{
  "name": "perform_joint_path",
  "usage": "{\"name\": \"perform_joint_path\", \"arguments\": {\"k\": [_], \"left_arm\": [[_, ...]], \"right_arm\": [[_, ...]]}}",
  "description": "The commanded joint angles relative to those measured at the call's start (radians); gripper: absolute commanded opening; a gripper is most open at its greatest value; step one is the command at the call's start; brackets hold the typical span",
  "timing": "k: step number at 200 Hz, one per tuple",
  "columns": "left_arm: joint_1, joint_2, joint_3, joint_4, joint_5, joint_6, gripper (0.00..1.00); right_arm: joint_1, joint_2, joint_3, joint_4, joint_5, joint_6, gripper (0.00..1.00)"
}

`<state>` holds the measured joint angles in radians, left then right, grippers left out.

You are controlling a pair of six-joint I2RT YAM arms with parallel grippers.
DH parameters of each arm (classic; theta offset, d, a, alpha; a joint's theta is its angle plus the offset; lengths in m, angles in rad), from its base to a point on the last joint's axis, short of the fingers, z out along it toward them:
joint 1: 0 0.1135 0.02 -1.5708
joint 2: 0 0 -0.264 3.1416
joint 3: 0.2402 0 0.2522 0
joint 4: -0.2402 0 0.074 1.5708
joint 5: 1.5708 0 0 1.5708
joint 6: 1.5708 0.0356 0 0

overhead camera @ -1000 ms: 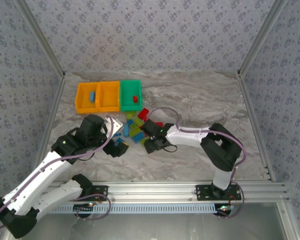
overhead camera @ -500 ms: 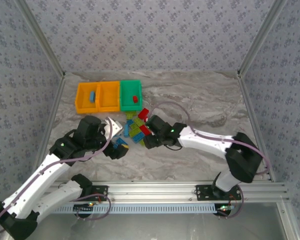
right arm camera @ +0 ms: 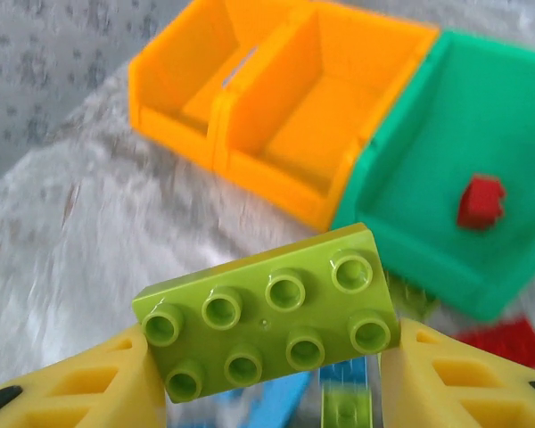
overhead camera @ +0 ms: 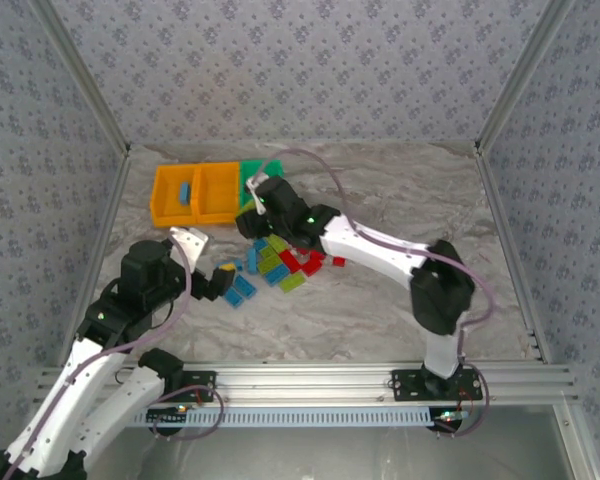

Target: Sort the legos into containers by color

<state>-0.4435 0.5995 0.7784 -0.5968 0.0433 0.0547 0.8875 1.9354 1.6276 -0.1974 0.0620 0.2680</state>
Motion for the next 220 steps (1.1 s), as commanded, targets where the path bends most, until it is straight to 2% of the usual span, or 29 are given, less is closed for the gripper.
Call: {"name": "perform_joint_path", "arguments": {"k": [1,27,64,83,104,131,158,191,220], "left_arm": [[0.049,-0.020,-0.003,0.047,-0.120,-0.054,0.99],[0.098,-0.019,-0.001,0.049,-0.172,-0.070,0.99],[0.158,-0.018,-0.007,0.042,-0.138,-0.055,0.99],[0.175,-0.019,-0.010,0.037,-0.142,-0.055,0.99],[0.195,-0.019,-0.010,0.044,-0.130,-0.057,0.99],[0.227,-0.015,-0.012,0.051,-0.096,-0.064,0.99],[0.238,-0.009,-0.013,0.051,-0.093,-0.068,0.99],[0.241,0.007,-0.017,0.056,-0.101,-0.086,0.99],[0.244,0.060,-0.018,0.075,-0.108,-0.130,0.99]], "right_arm": [[-0.048,0.166,0.171,0.027,-0.048,-0.038,0.50],[-0.061,0.375,0.460,-0.062,-0.047,-0.088,0.51],[-0.081,0.675,0.915,-0.245,-0.056,-0.100,0.55],[-0.088,0.740,1.004,-0.254,-0.052,-0.092,0.60],[-0.093,0.735,1.000,-0.245,-0.064,-0.085,0.79],[-0.094,0.675,0.997,-0.289,-0.093,-0.093,0.81],[-0.089,0.541,0.939,-0.355,-0.128,-0.106,0.81],[-0.083,0.283,0.678,-0.399,-0.157,-0.119,0.81],[-0.076,-0.017,0.274,-0.352,-0.169,-0.115,0.83]]}}
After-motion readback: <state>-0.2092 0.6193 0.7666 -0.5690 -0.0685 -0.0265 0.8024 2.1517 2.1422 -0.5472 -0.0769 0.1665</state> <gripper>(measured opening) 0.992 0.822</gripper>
